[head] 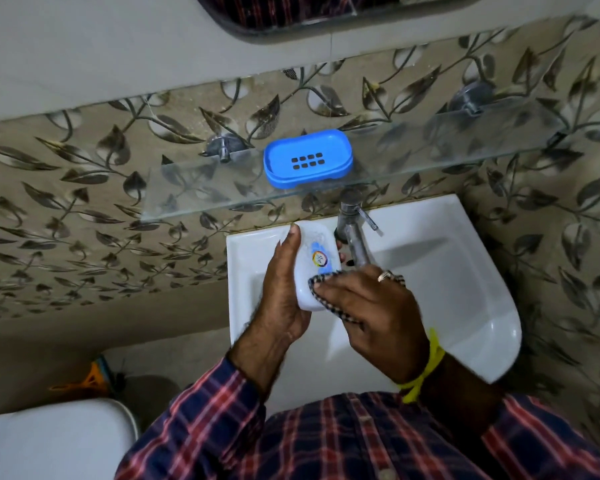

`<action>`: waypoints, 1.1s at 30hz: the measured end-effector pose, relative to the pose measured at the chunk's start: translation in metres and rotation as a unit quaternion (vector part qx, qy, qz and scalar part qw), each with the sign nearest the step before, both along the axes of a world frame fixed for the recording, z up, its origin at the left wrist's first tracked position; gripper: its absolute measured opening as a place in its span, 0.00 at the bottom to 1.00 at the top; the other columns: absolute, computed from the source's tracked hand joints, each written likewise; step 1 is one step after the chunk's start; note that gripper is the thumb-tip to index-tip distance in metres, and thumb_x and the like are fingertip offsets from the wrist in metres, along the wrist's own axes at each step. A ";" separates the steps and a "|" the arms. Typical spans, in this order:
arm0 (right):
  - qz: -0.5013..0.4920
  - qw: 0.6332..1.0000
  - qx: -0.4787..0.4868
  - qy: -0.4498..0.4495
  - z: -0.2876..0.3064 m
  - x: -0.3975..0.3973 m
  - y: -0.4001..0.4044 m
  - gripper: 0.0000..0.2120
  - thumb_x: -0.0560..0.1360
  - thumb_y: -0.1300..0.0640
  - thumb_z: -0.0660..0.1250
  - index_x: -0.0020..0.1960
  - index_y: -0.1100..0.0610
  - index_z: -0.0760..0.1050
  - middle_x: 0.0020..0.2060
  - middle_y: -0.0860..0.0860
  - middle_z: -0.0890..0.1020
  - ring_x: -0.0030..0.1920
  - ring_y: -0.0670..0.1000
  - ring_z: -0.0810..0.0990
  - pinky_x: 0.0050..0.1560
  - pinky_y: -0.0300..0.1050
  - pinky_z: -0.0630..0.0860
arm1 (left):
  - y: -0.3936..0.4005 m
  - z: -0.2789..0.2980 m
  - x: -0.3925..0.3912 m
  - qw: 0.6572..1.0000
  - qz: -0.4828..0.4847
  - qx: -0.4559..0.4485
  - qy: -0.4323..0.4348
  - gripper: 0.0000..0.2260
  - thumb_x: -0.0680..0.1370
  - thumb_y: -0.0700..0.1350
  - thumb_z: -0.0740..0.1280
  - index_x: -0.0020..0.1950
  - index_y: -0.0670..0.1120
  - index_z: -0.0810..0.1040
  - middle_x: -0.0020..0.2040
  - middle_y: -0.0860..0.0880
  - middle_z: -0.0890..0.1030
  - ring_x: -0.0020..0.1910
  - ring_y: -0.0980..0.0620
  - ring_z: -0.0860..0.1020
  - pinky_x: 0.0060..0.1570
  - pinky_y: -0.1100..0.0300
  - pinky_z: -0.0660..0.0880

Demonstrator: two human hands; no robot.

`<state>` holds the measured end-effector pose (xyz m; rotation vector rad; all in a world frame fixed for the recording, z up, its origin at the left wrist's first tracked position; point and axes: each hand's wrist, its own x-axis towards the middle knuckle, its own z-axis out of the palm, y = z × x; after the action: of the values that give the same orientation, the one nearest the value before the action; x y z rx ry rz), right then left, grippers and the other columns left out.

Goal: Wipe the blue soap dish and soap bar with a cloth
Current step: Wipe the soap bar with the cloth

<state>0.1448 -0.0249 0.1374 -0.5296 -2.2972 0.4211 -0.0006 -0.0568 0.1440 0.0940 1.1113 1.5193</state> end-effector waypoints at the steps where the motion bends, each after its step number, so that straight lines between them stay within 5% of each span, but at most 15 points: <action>1: -0.005 1.000 0.001 0.000 0.000 0.004 0.001 0.12 0.76 0.67 0.65 0.55 0.58 0.84 0.50 0.52 0.85 0.47 0.58 0.83 0.46 0.50 0.80 | 0.001 0.000 0.001 1.000 0.013 -0.010 0.003 0.37 0.74 0.61 0.64 0.75 0.37 0.68 0.64 0.35 0.76 0.60 0.41 0.76 0.58 0.50 0.78; 4: -0.065 0.998 -0.023 -0.001 0.003 -0.005 0.009 0.15 0.71 0.67 0.66 0.54 0.57 0.84 0.49 0.51 0.85 0.47 0.58 0.82 0.44 0.51 0.80 | -0.001 0.001 0.011 0.999 0.021 -0.014 -0.027 0.37 0.75 0.59 0.64 0.77 0.37 0.65 0.63 0.36 0.74 0.62 0.40 0.74 0.68 0.45 0.71; 9: 0.006 1.000 -0.001 0.021 -0.005 0.004 0.001 0.14 0.75 0.68 0.66 0.55 0.58 0.84 0.50 0.52 0.85 0.46 0.58 0.82 0.47 0.50 0.79 | -0.001 0.004 0.001 0.998 0.062 0.014 -0.014 0.36 0.74 0.57 0.65 0.75 0.36 0.67 0.61 0.35 0.76 0.58 0.41 0.76 0.55 0.49 0.77; 13: -0.114 0.990 -0.078 0.028 -0.005 -0.002 0.016 0.19 0.67 0.70 0.65 0.53 0.56 0.84 0.45 0.52 0.84 0.46 0.58 0.82 0.48 0.49 0.79 | -0.004 0.002 0.006 0.998 0.066 0.005 -0.017 0.35 0.71 0.53 0.68 0.75 0.39 0.68 0.67 0.33 0.77 0.58 0.40 0.77 0.53 0.49 0.78; 16: -0.085 0.991 -0.093 0.040 0.000 -0.012 0.010 0.19 0.68 0.69 0.67 0.55 0.55 0.83 0.49 0.50 0.83 0.51 0.54 0.81 0.53 0.45 0.78 | -0.004 0.002 0.005 0.998 0.061 0.027 -0.006 0.32 0.72 0.49 0.69 0.73 0.40 0.70 0.64 0.33 0.79 0.55 0.39 0.80 0.50 0.49 0.81; 20: -0.100 0.986 -0.124 0.043 -0.003 -0.004 0.021 0.18 0.66 0.71 0.68 0.52 0.56 0.84 0.48 0.50 0.85 0.49 0.54 0.83 0.52 0.49 0.79 | -0.008 -0.002 0.000 0.995 0.047 0.031 0.081 0.19 0.78 0.41 0.66 0.70 0.43 0.74 0.60 0.33 0.81 0.55 0.37 0.81 0.54 0.43 0.80; 24: -0.131 0.969 -0.188 0.095 0.004 -0.024 0.035 0.14 0.66 0.71 0.71 0.49 0.59 0.84 0.45 0.53 0.86 0.46 0.54 0.84 0.48 0.52 0.81 | -0.010 -0.004 0.003 0.989 0.038 0.011 0.139 0.12 0.79 0.38 0.68 0.62 0.42 0.80 0.52 0.40 0.86 0.48 0.43 0.85 0.43 0.51 0.83; 30: -0.154 0.961 -0.187 0.135 0.008 -0.020 0.036 0.16 0.69 0.73 0.72 0.52 0.58 0.84 0.48 0.53 0.86 0.50 0.55 0.84 0.52 0.56 0.80 | -0.012 -0.001 -0.009 0.958 -0.034 0.001 0.286 0.18 0.69 0.44 0.76 0.58 0.44 0.81 0.50 0.41 0.87 0.49 0.40 0.85 0.47 0.46 0.83; 33: -0.070 0.992 -0.089 0.055 0.028 -0.028 0.027 0.18 0.70 0.69 0.66 0.55 0.56 0.83 0.54 0.51 0.85 0.54 0.54 0.82 0.57 0.50 0.77 | -0.014 -0.007 -0.001 0.930 -0.050 -0.008 0.365 0.12 0.67 0.43 0.75 0.49 0.47 0.83 0.44 0.49 0.87 0.44 0.48 0.85 0.42 0.54 0.83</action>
<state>0.1169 0.0019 0.1657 -0.7335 -2.1123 0.5755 -0.0014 -0.0710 0.1369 0.7439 1.6685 1.4083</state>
